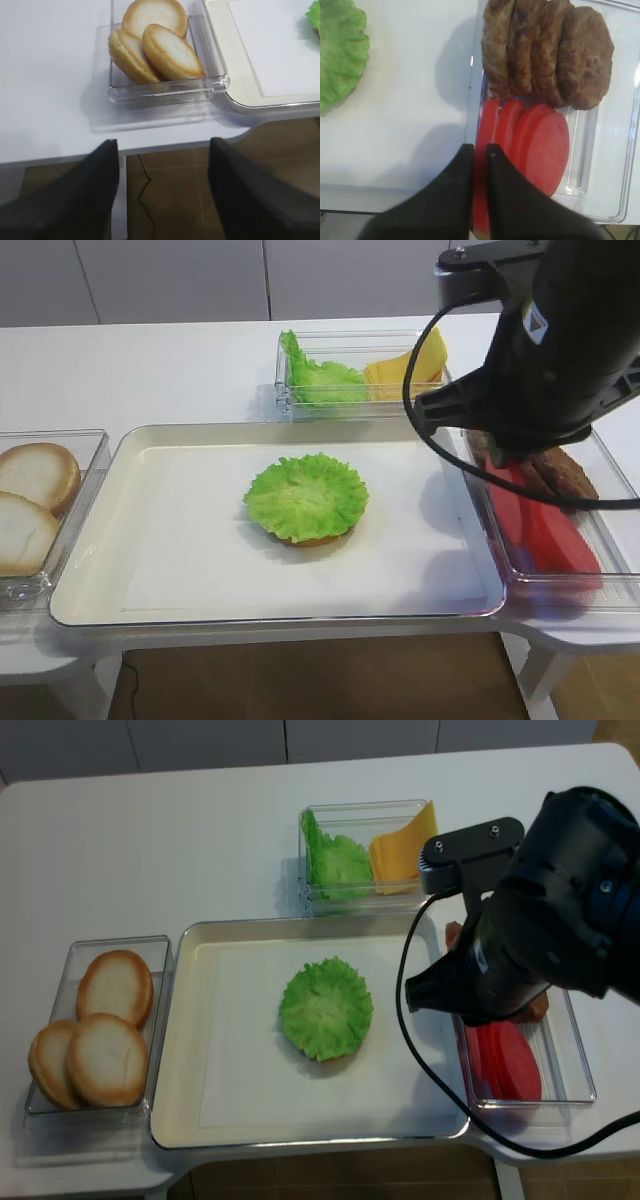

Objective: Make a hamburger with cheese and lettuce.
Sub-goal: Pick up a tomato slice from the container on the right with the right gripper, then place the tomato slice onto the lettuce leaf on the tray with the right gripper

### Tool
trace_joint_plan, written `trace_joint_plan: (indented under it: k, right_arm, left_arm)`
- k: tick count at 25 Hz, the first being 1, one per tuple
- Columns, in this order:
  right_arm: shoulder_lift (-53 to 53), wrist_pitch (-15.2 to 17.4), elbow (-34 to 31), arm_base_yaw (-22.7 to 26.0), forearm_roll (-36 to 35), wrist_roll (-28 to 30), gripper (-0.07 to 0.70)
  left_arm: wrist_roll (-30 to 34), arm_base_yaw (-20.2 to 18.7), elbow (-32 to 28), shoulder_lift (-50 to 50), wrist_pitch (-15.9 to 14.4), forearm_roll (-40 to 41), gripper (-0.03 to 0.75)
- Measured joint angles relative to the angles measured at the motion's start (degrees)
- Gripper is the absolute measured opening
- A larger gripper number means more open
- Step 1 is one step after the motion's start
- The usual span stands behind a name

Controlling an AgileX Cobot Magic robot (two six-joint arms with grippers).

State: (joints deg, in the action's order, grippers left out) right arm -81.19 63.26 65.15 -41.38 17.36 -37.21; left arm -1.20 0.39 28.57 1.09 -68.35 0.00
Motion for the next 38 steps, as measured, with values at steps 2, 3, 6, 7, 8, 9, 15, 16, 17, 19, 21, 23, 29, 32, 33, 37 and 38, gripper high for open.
trace_joint_plan:
  k: [2, 3, 6, 7, 8, 9, 15, 16, 17, 19, 21, 23, 29, 32, 33, 37, 38]
  right_arm:
    - [0.5, 0.0, 0.7, 0.0, -0.1, 0.0, 0.040]
    - [0.8, 0.1, 1.1, 0.0, -0.1, 0.0, 0.040]
    - [1.1, 0.5, 2.7, 0.0, -0.1, -0.1, 0.040]
    - [1.1, 0.6, 3.3, 0.0, -0.1, -0.1, 0.040]
    - [1.1, 0.8, 3.9, 0.0, -0.1, -0.1, 0.040]
    - [1.1, 0.9, 4.3, 0.0, -0.1, -0.1, 0.040]
    - [1.1, 1.6, 7.0, 0.0, -0.4, 0.0, 0.040]
    - [1.1, 1.8, 7.5, 0.0, -0.8, 0.1, 0.040]
    - [1.1, 1.9, 7.9, 0.0, -1.1, 0.2, 0.040]
    - [1.1, 2.0, 8.8, 0.0, -1.6, 0.5, 0.040]
    - [1.1, 2.0, 9.6, 0.0, -2.3, 1.2, 0.040]
    - [0.7, 2.0, 10.8, -0.1, -2.6, 1.5, 0.040]
    - [-3.7, 2.1, 15.3, -4.0, -1.5, 1.7, 0.040]
    - [-6.7, 2.3, 17.1, -5.3, -1.3, 1.8, 0.040]
    - [-7.5, 2.3, 17.6, -5.7, -1.3, 2.0, 0.040]
    - [-10.9, 2.2, 19.7, -6.7, -0.8, 2.9, 0.040]
    - [-11.7, 2.2, 20.2, -6.7, -0.7, 3.2, 0.040]
  left_arm:
    - [0.0, 0.0, 0.0, 0.0, 0.0, 0.0, 0.423]
    - [0.0, 0.0, 0.0, 0.0, 0.0, 0.0, 0.423]
    - [0.0, 0.0, 0.0, 0.0, 0.0, 0.0, 0.423]
    - [0.0, 0.0, 0.0, 0.0, 0.0, 0.0, 0.423]
    - [0.0, 0.0, 0.0, 0.0, 0.0, 0.0, 0.423]
    - [0.0, 0.0, 0.0, 0.0, 0.0, 0.0, 0.423]
    - [0.0, 0.0, 0.0, 0.0, 0.0, 0.0, 0.423]
    - [0.0, 0.0, 0.0, 0.0, 0.0, 0.0, 0.423]
    - [0.0, 0.0, 0.0, 0.0, 0.0, 0.0, 0.423]
    - [0.0, 0.0, 0.0, 0.0, 0.0, 0.0, 0.423]
    - [0.0, 0.0, 0.0, 0.0, 0.0, 0.0, 0.423]
    - [0.0, 0.0, 0.0, 0.0, 0.0, 0.0, 0.423]
    - [0.0, 0.0, 0.0, 0.0, 0.0, 0.0, 0.423]
    - [0.0, 0.0, 0.0, 0.0, 0.0, 0.0, 0.423]
    - [0.0, 0.0, 0.0, 0.0, 0.0, 0.0, 0.423]
    - [0.0, 0.0, 0.0, 0.0, 0.0, 0.0, 0.423]
    - [0.0, 0.0, 0.0, 0.0, 0.0, 0.0, 0.423]
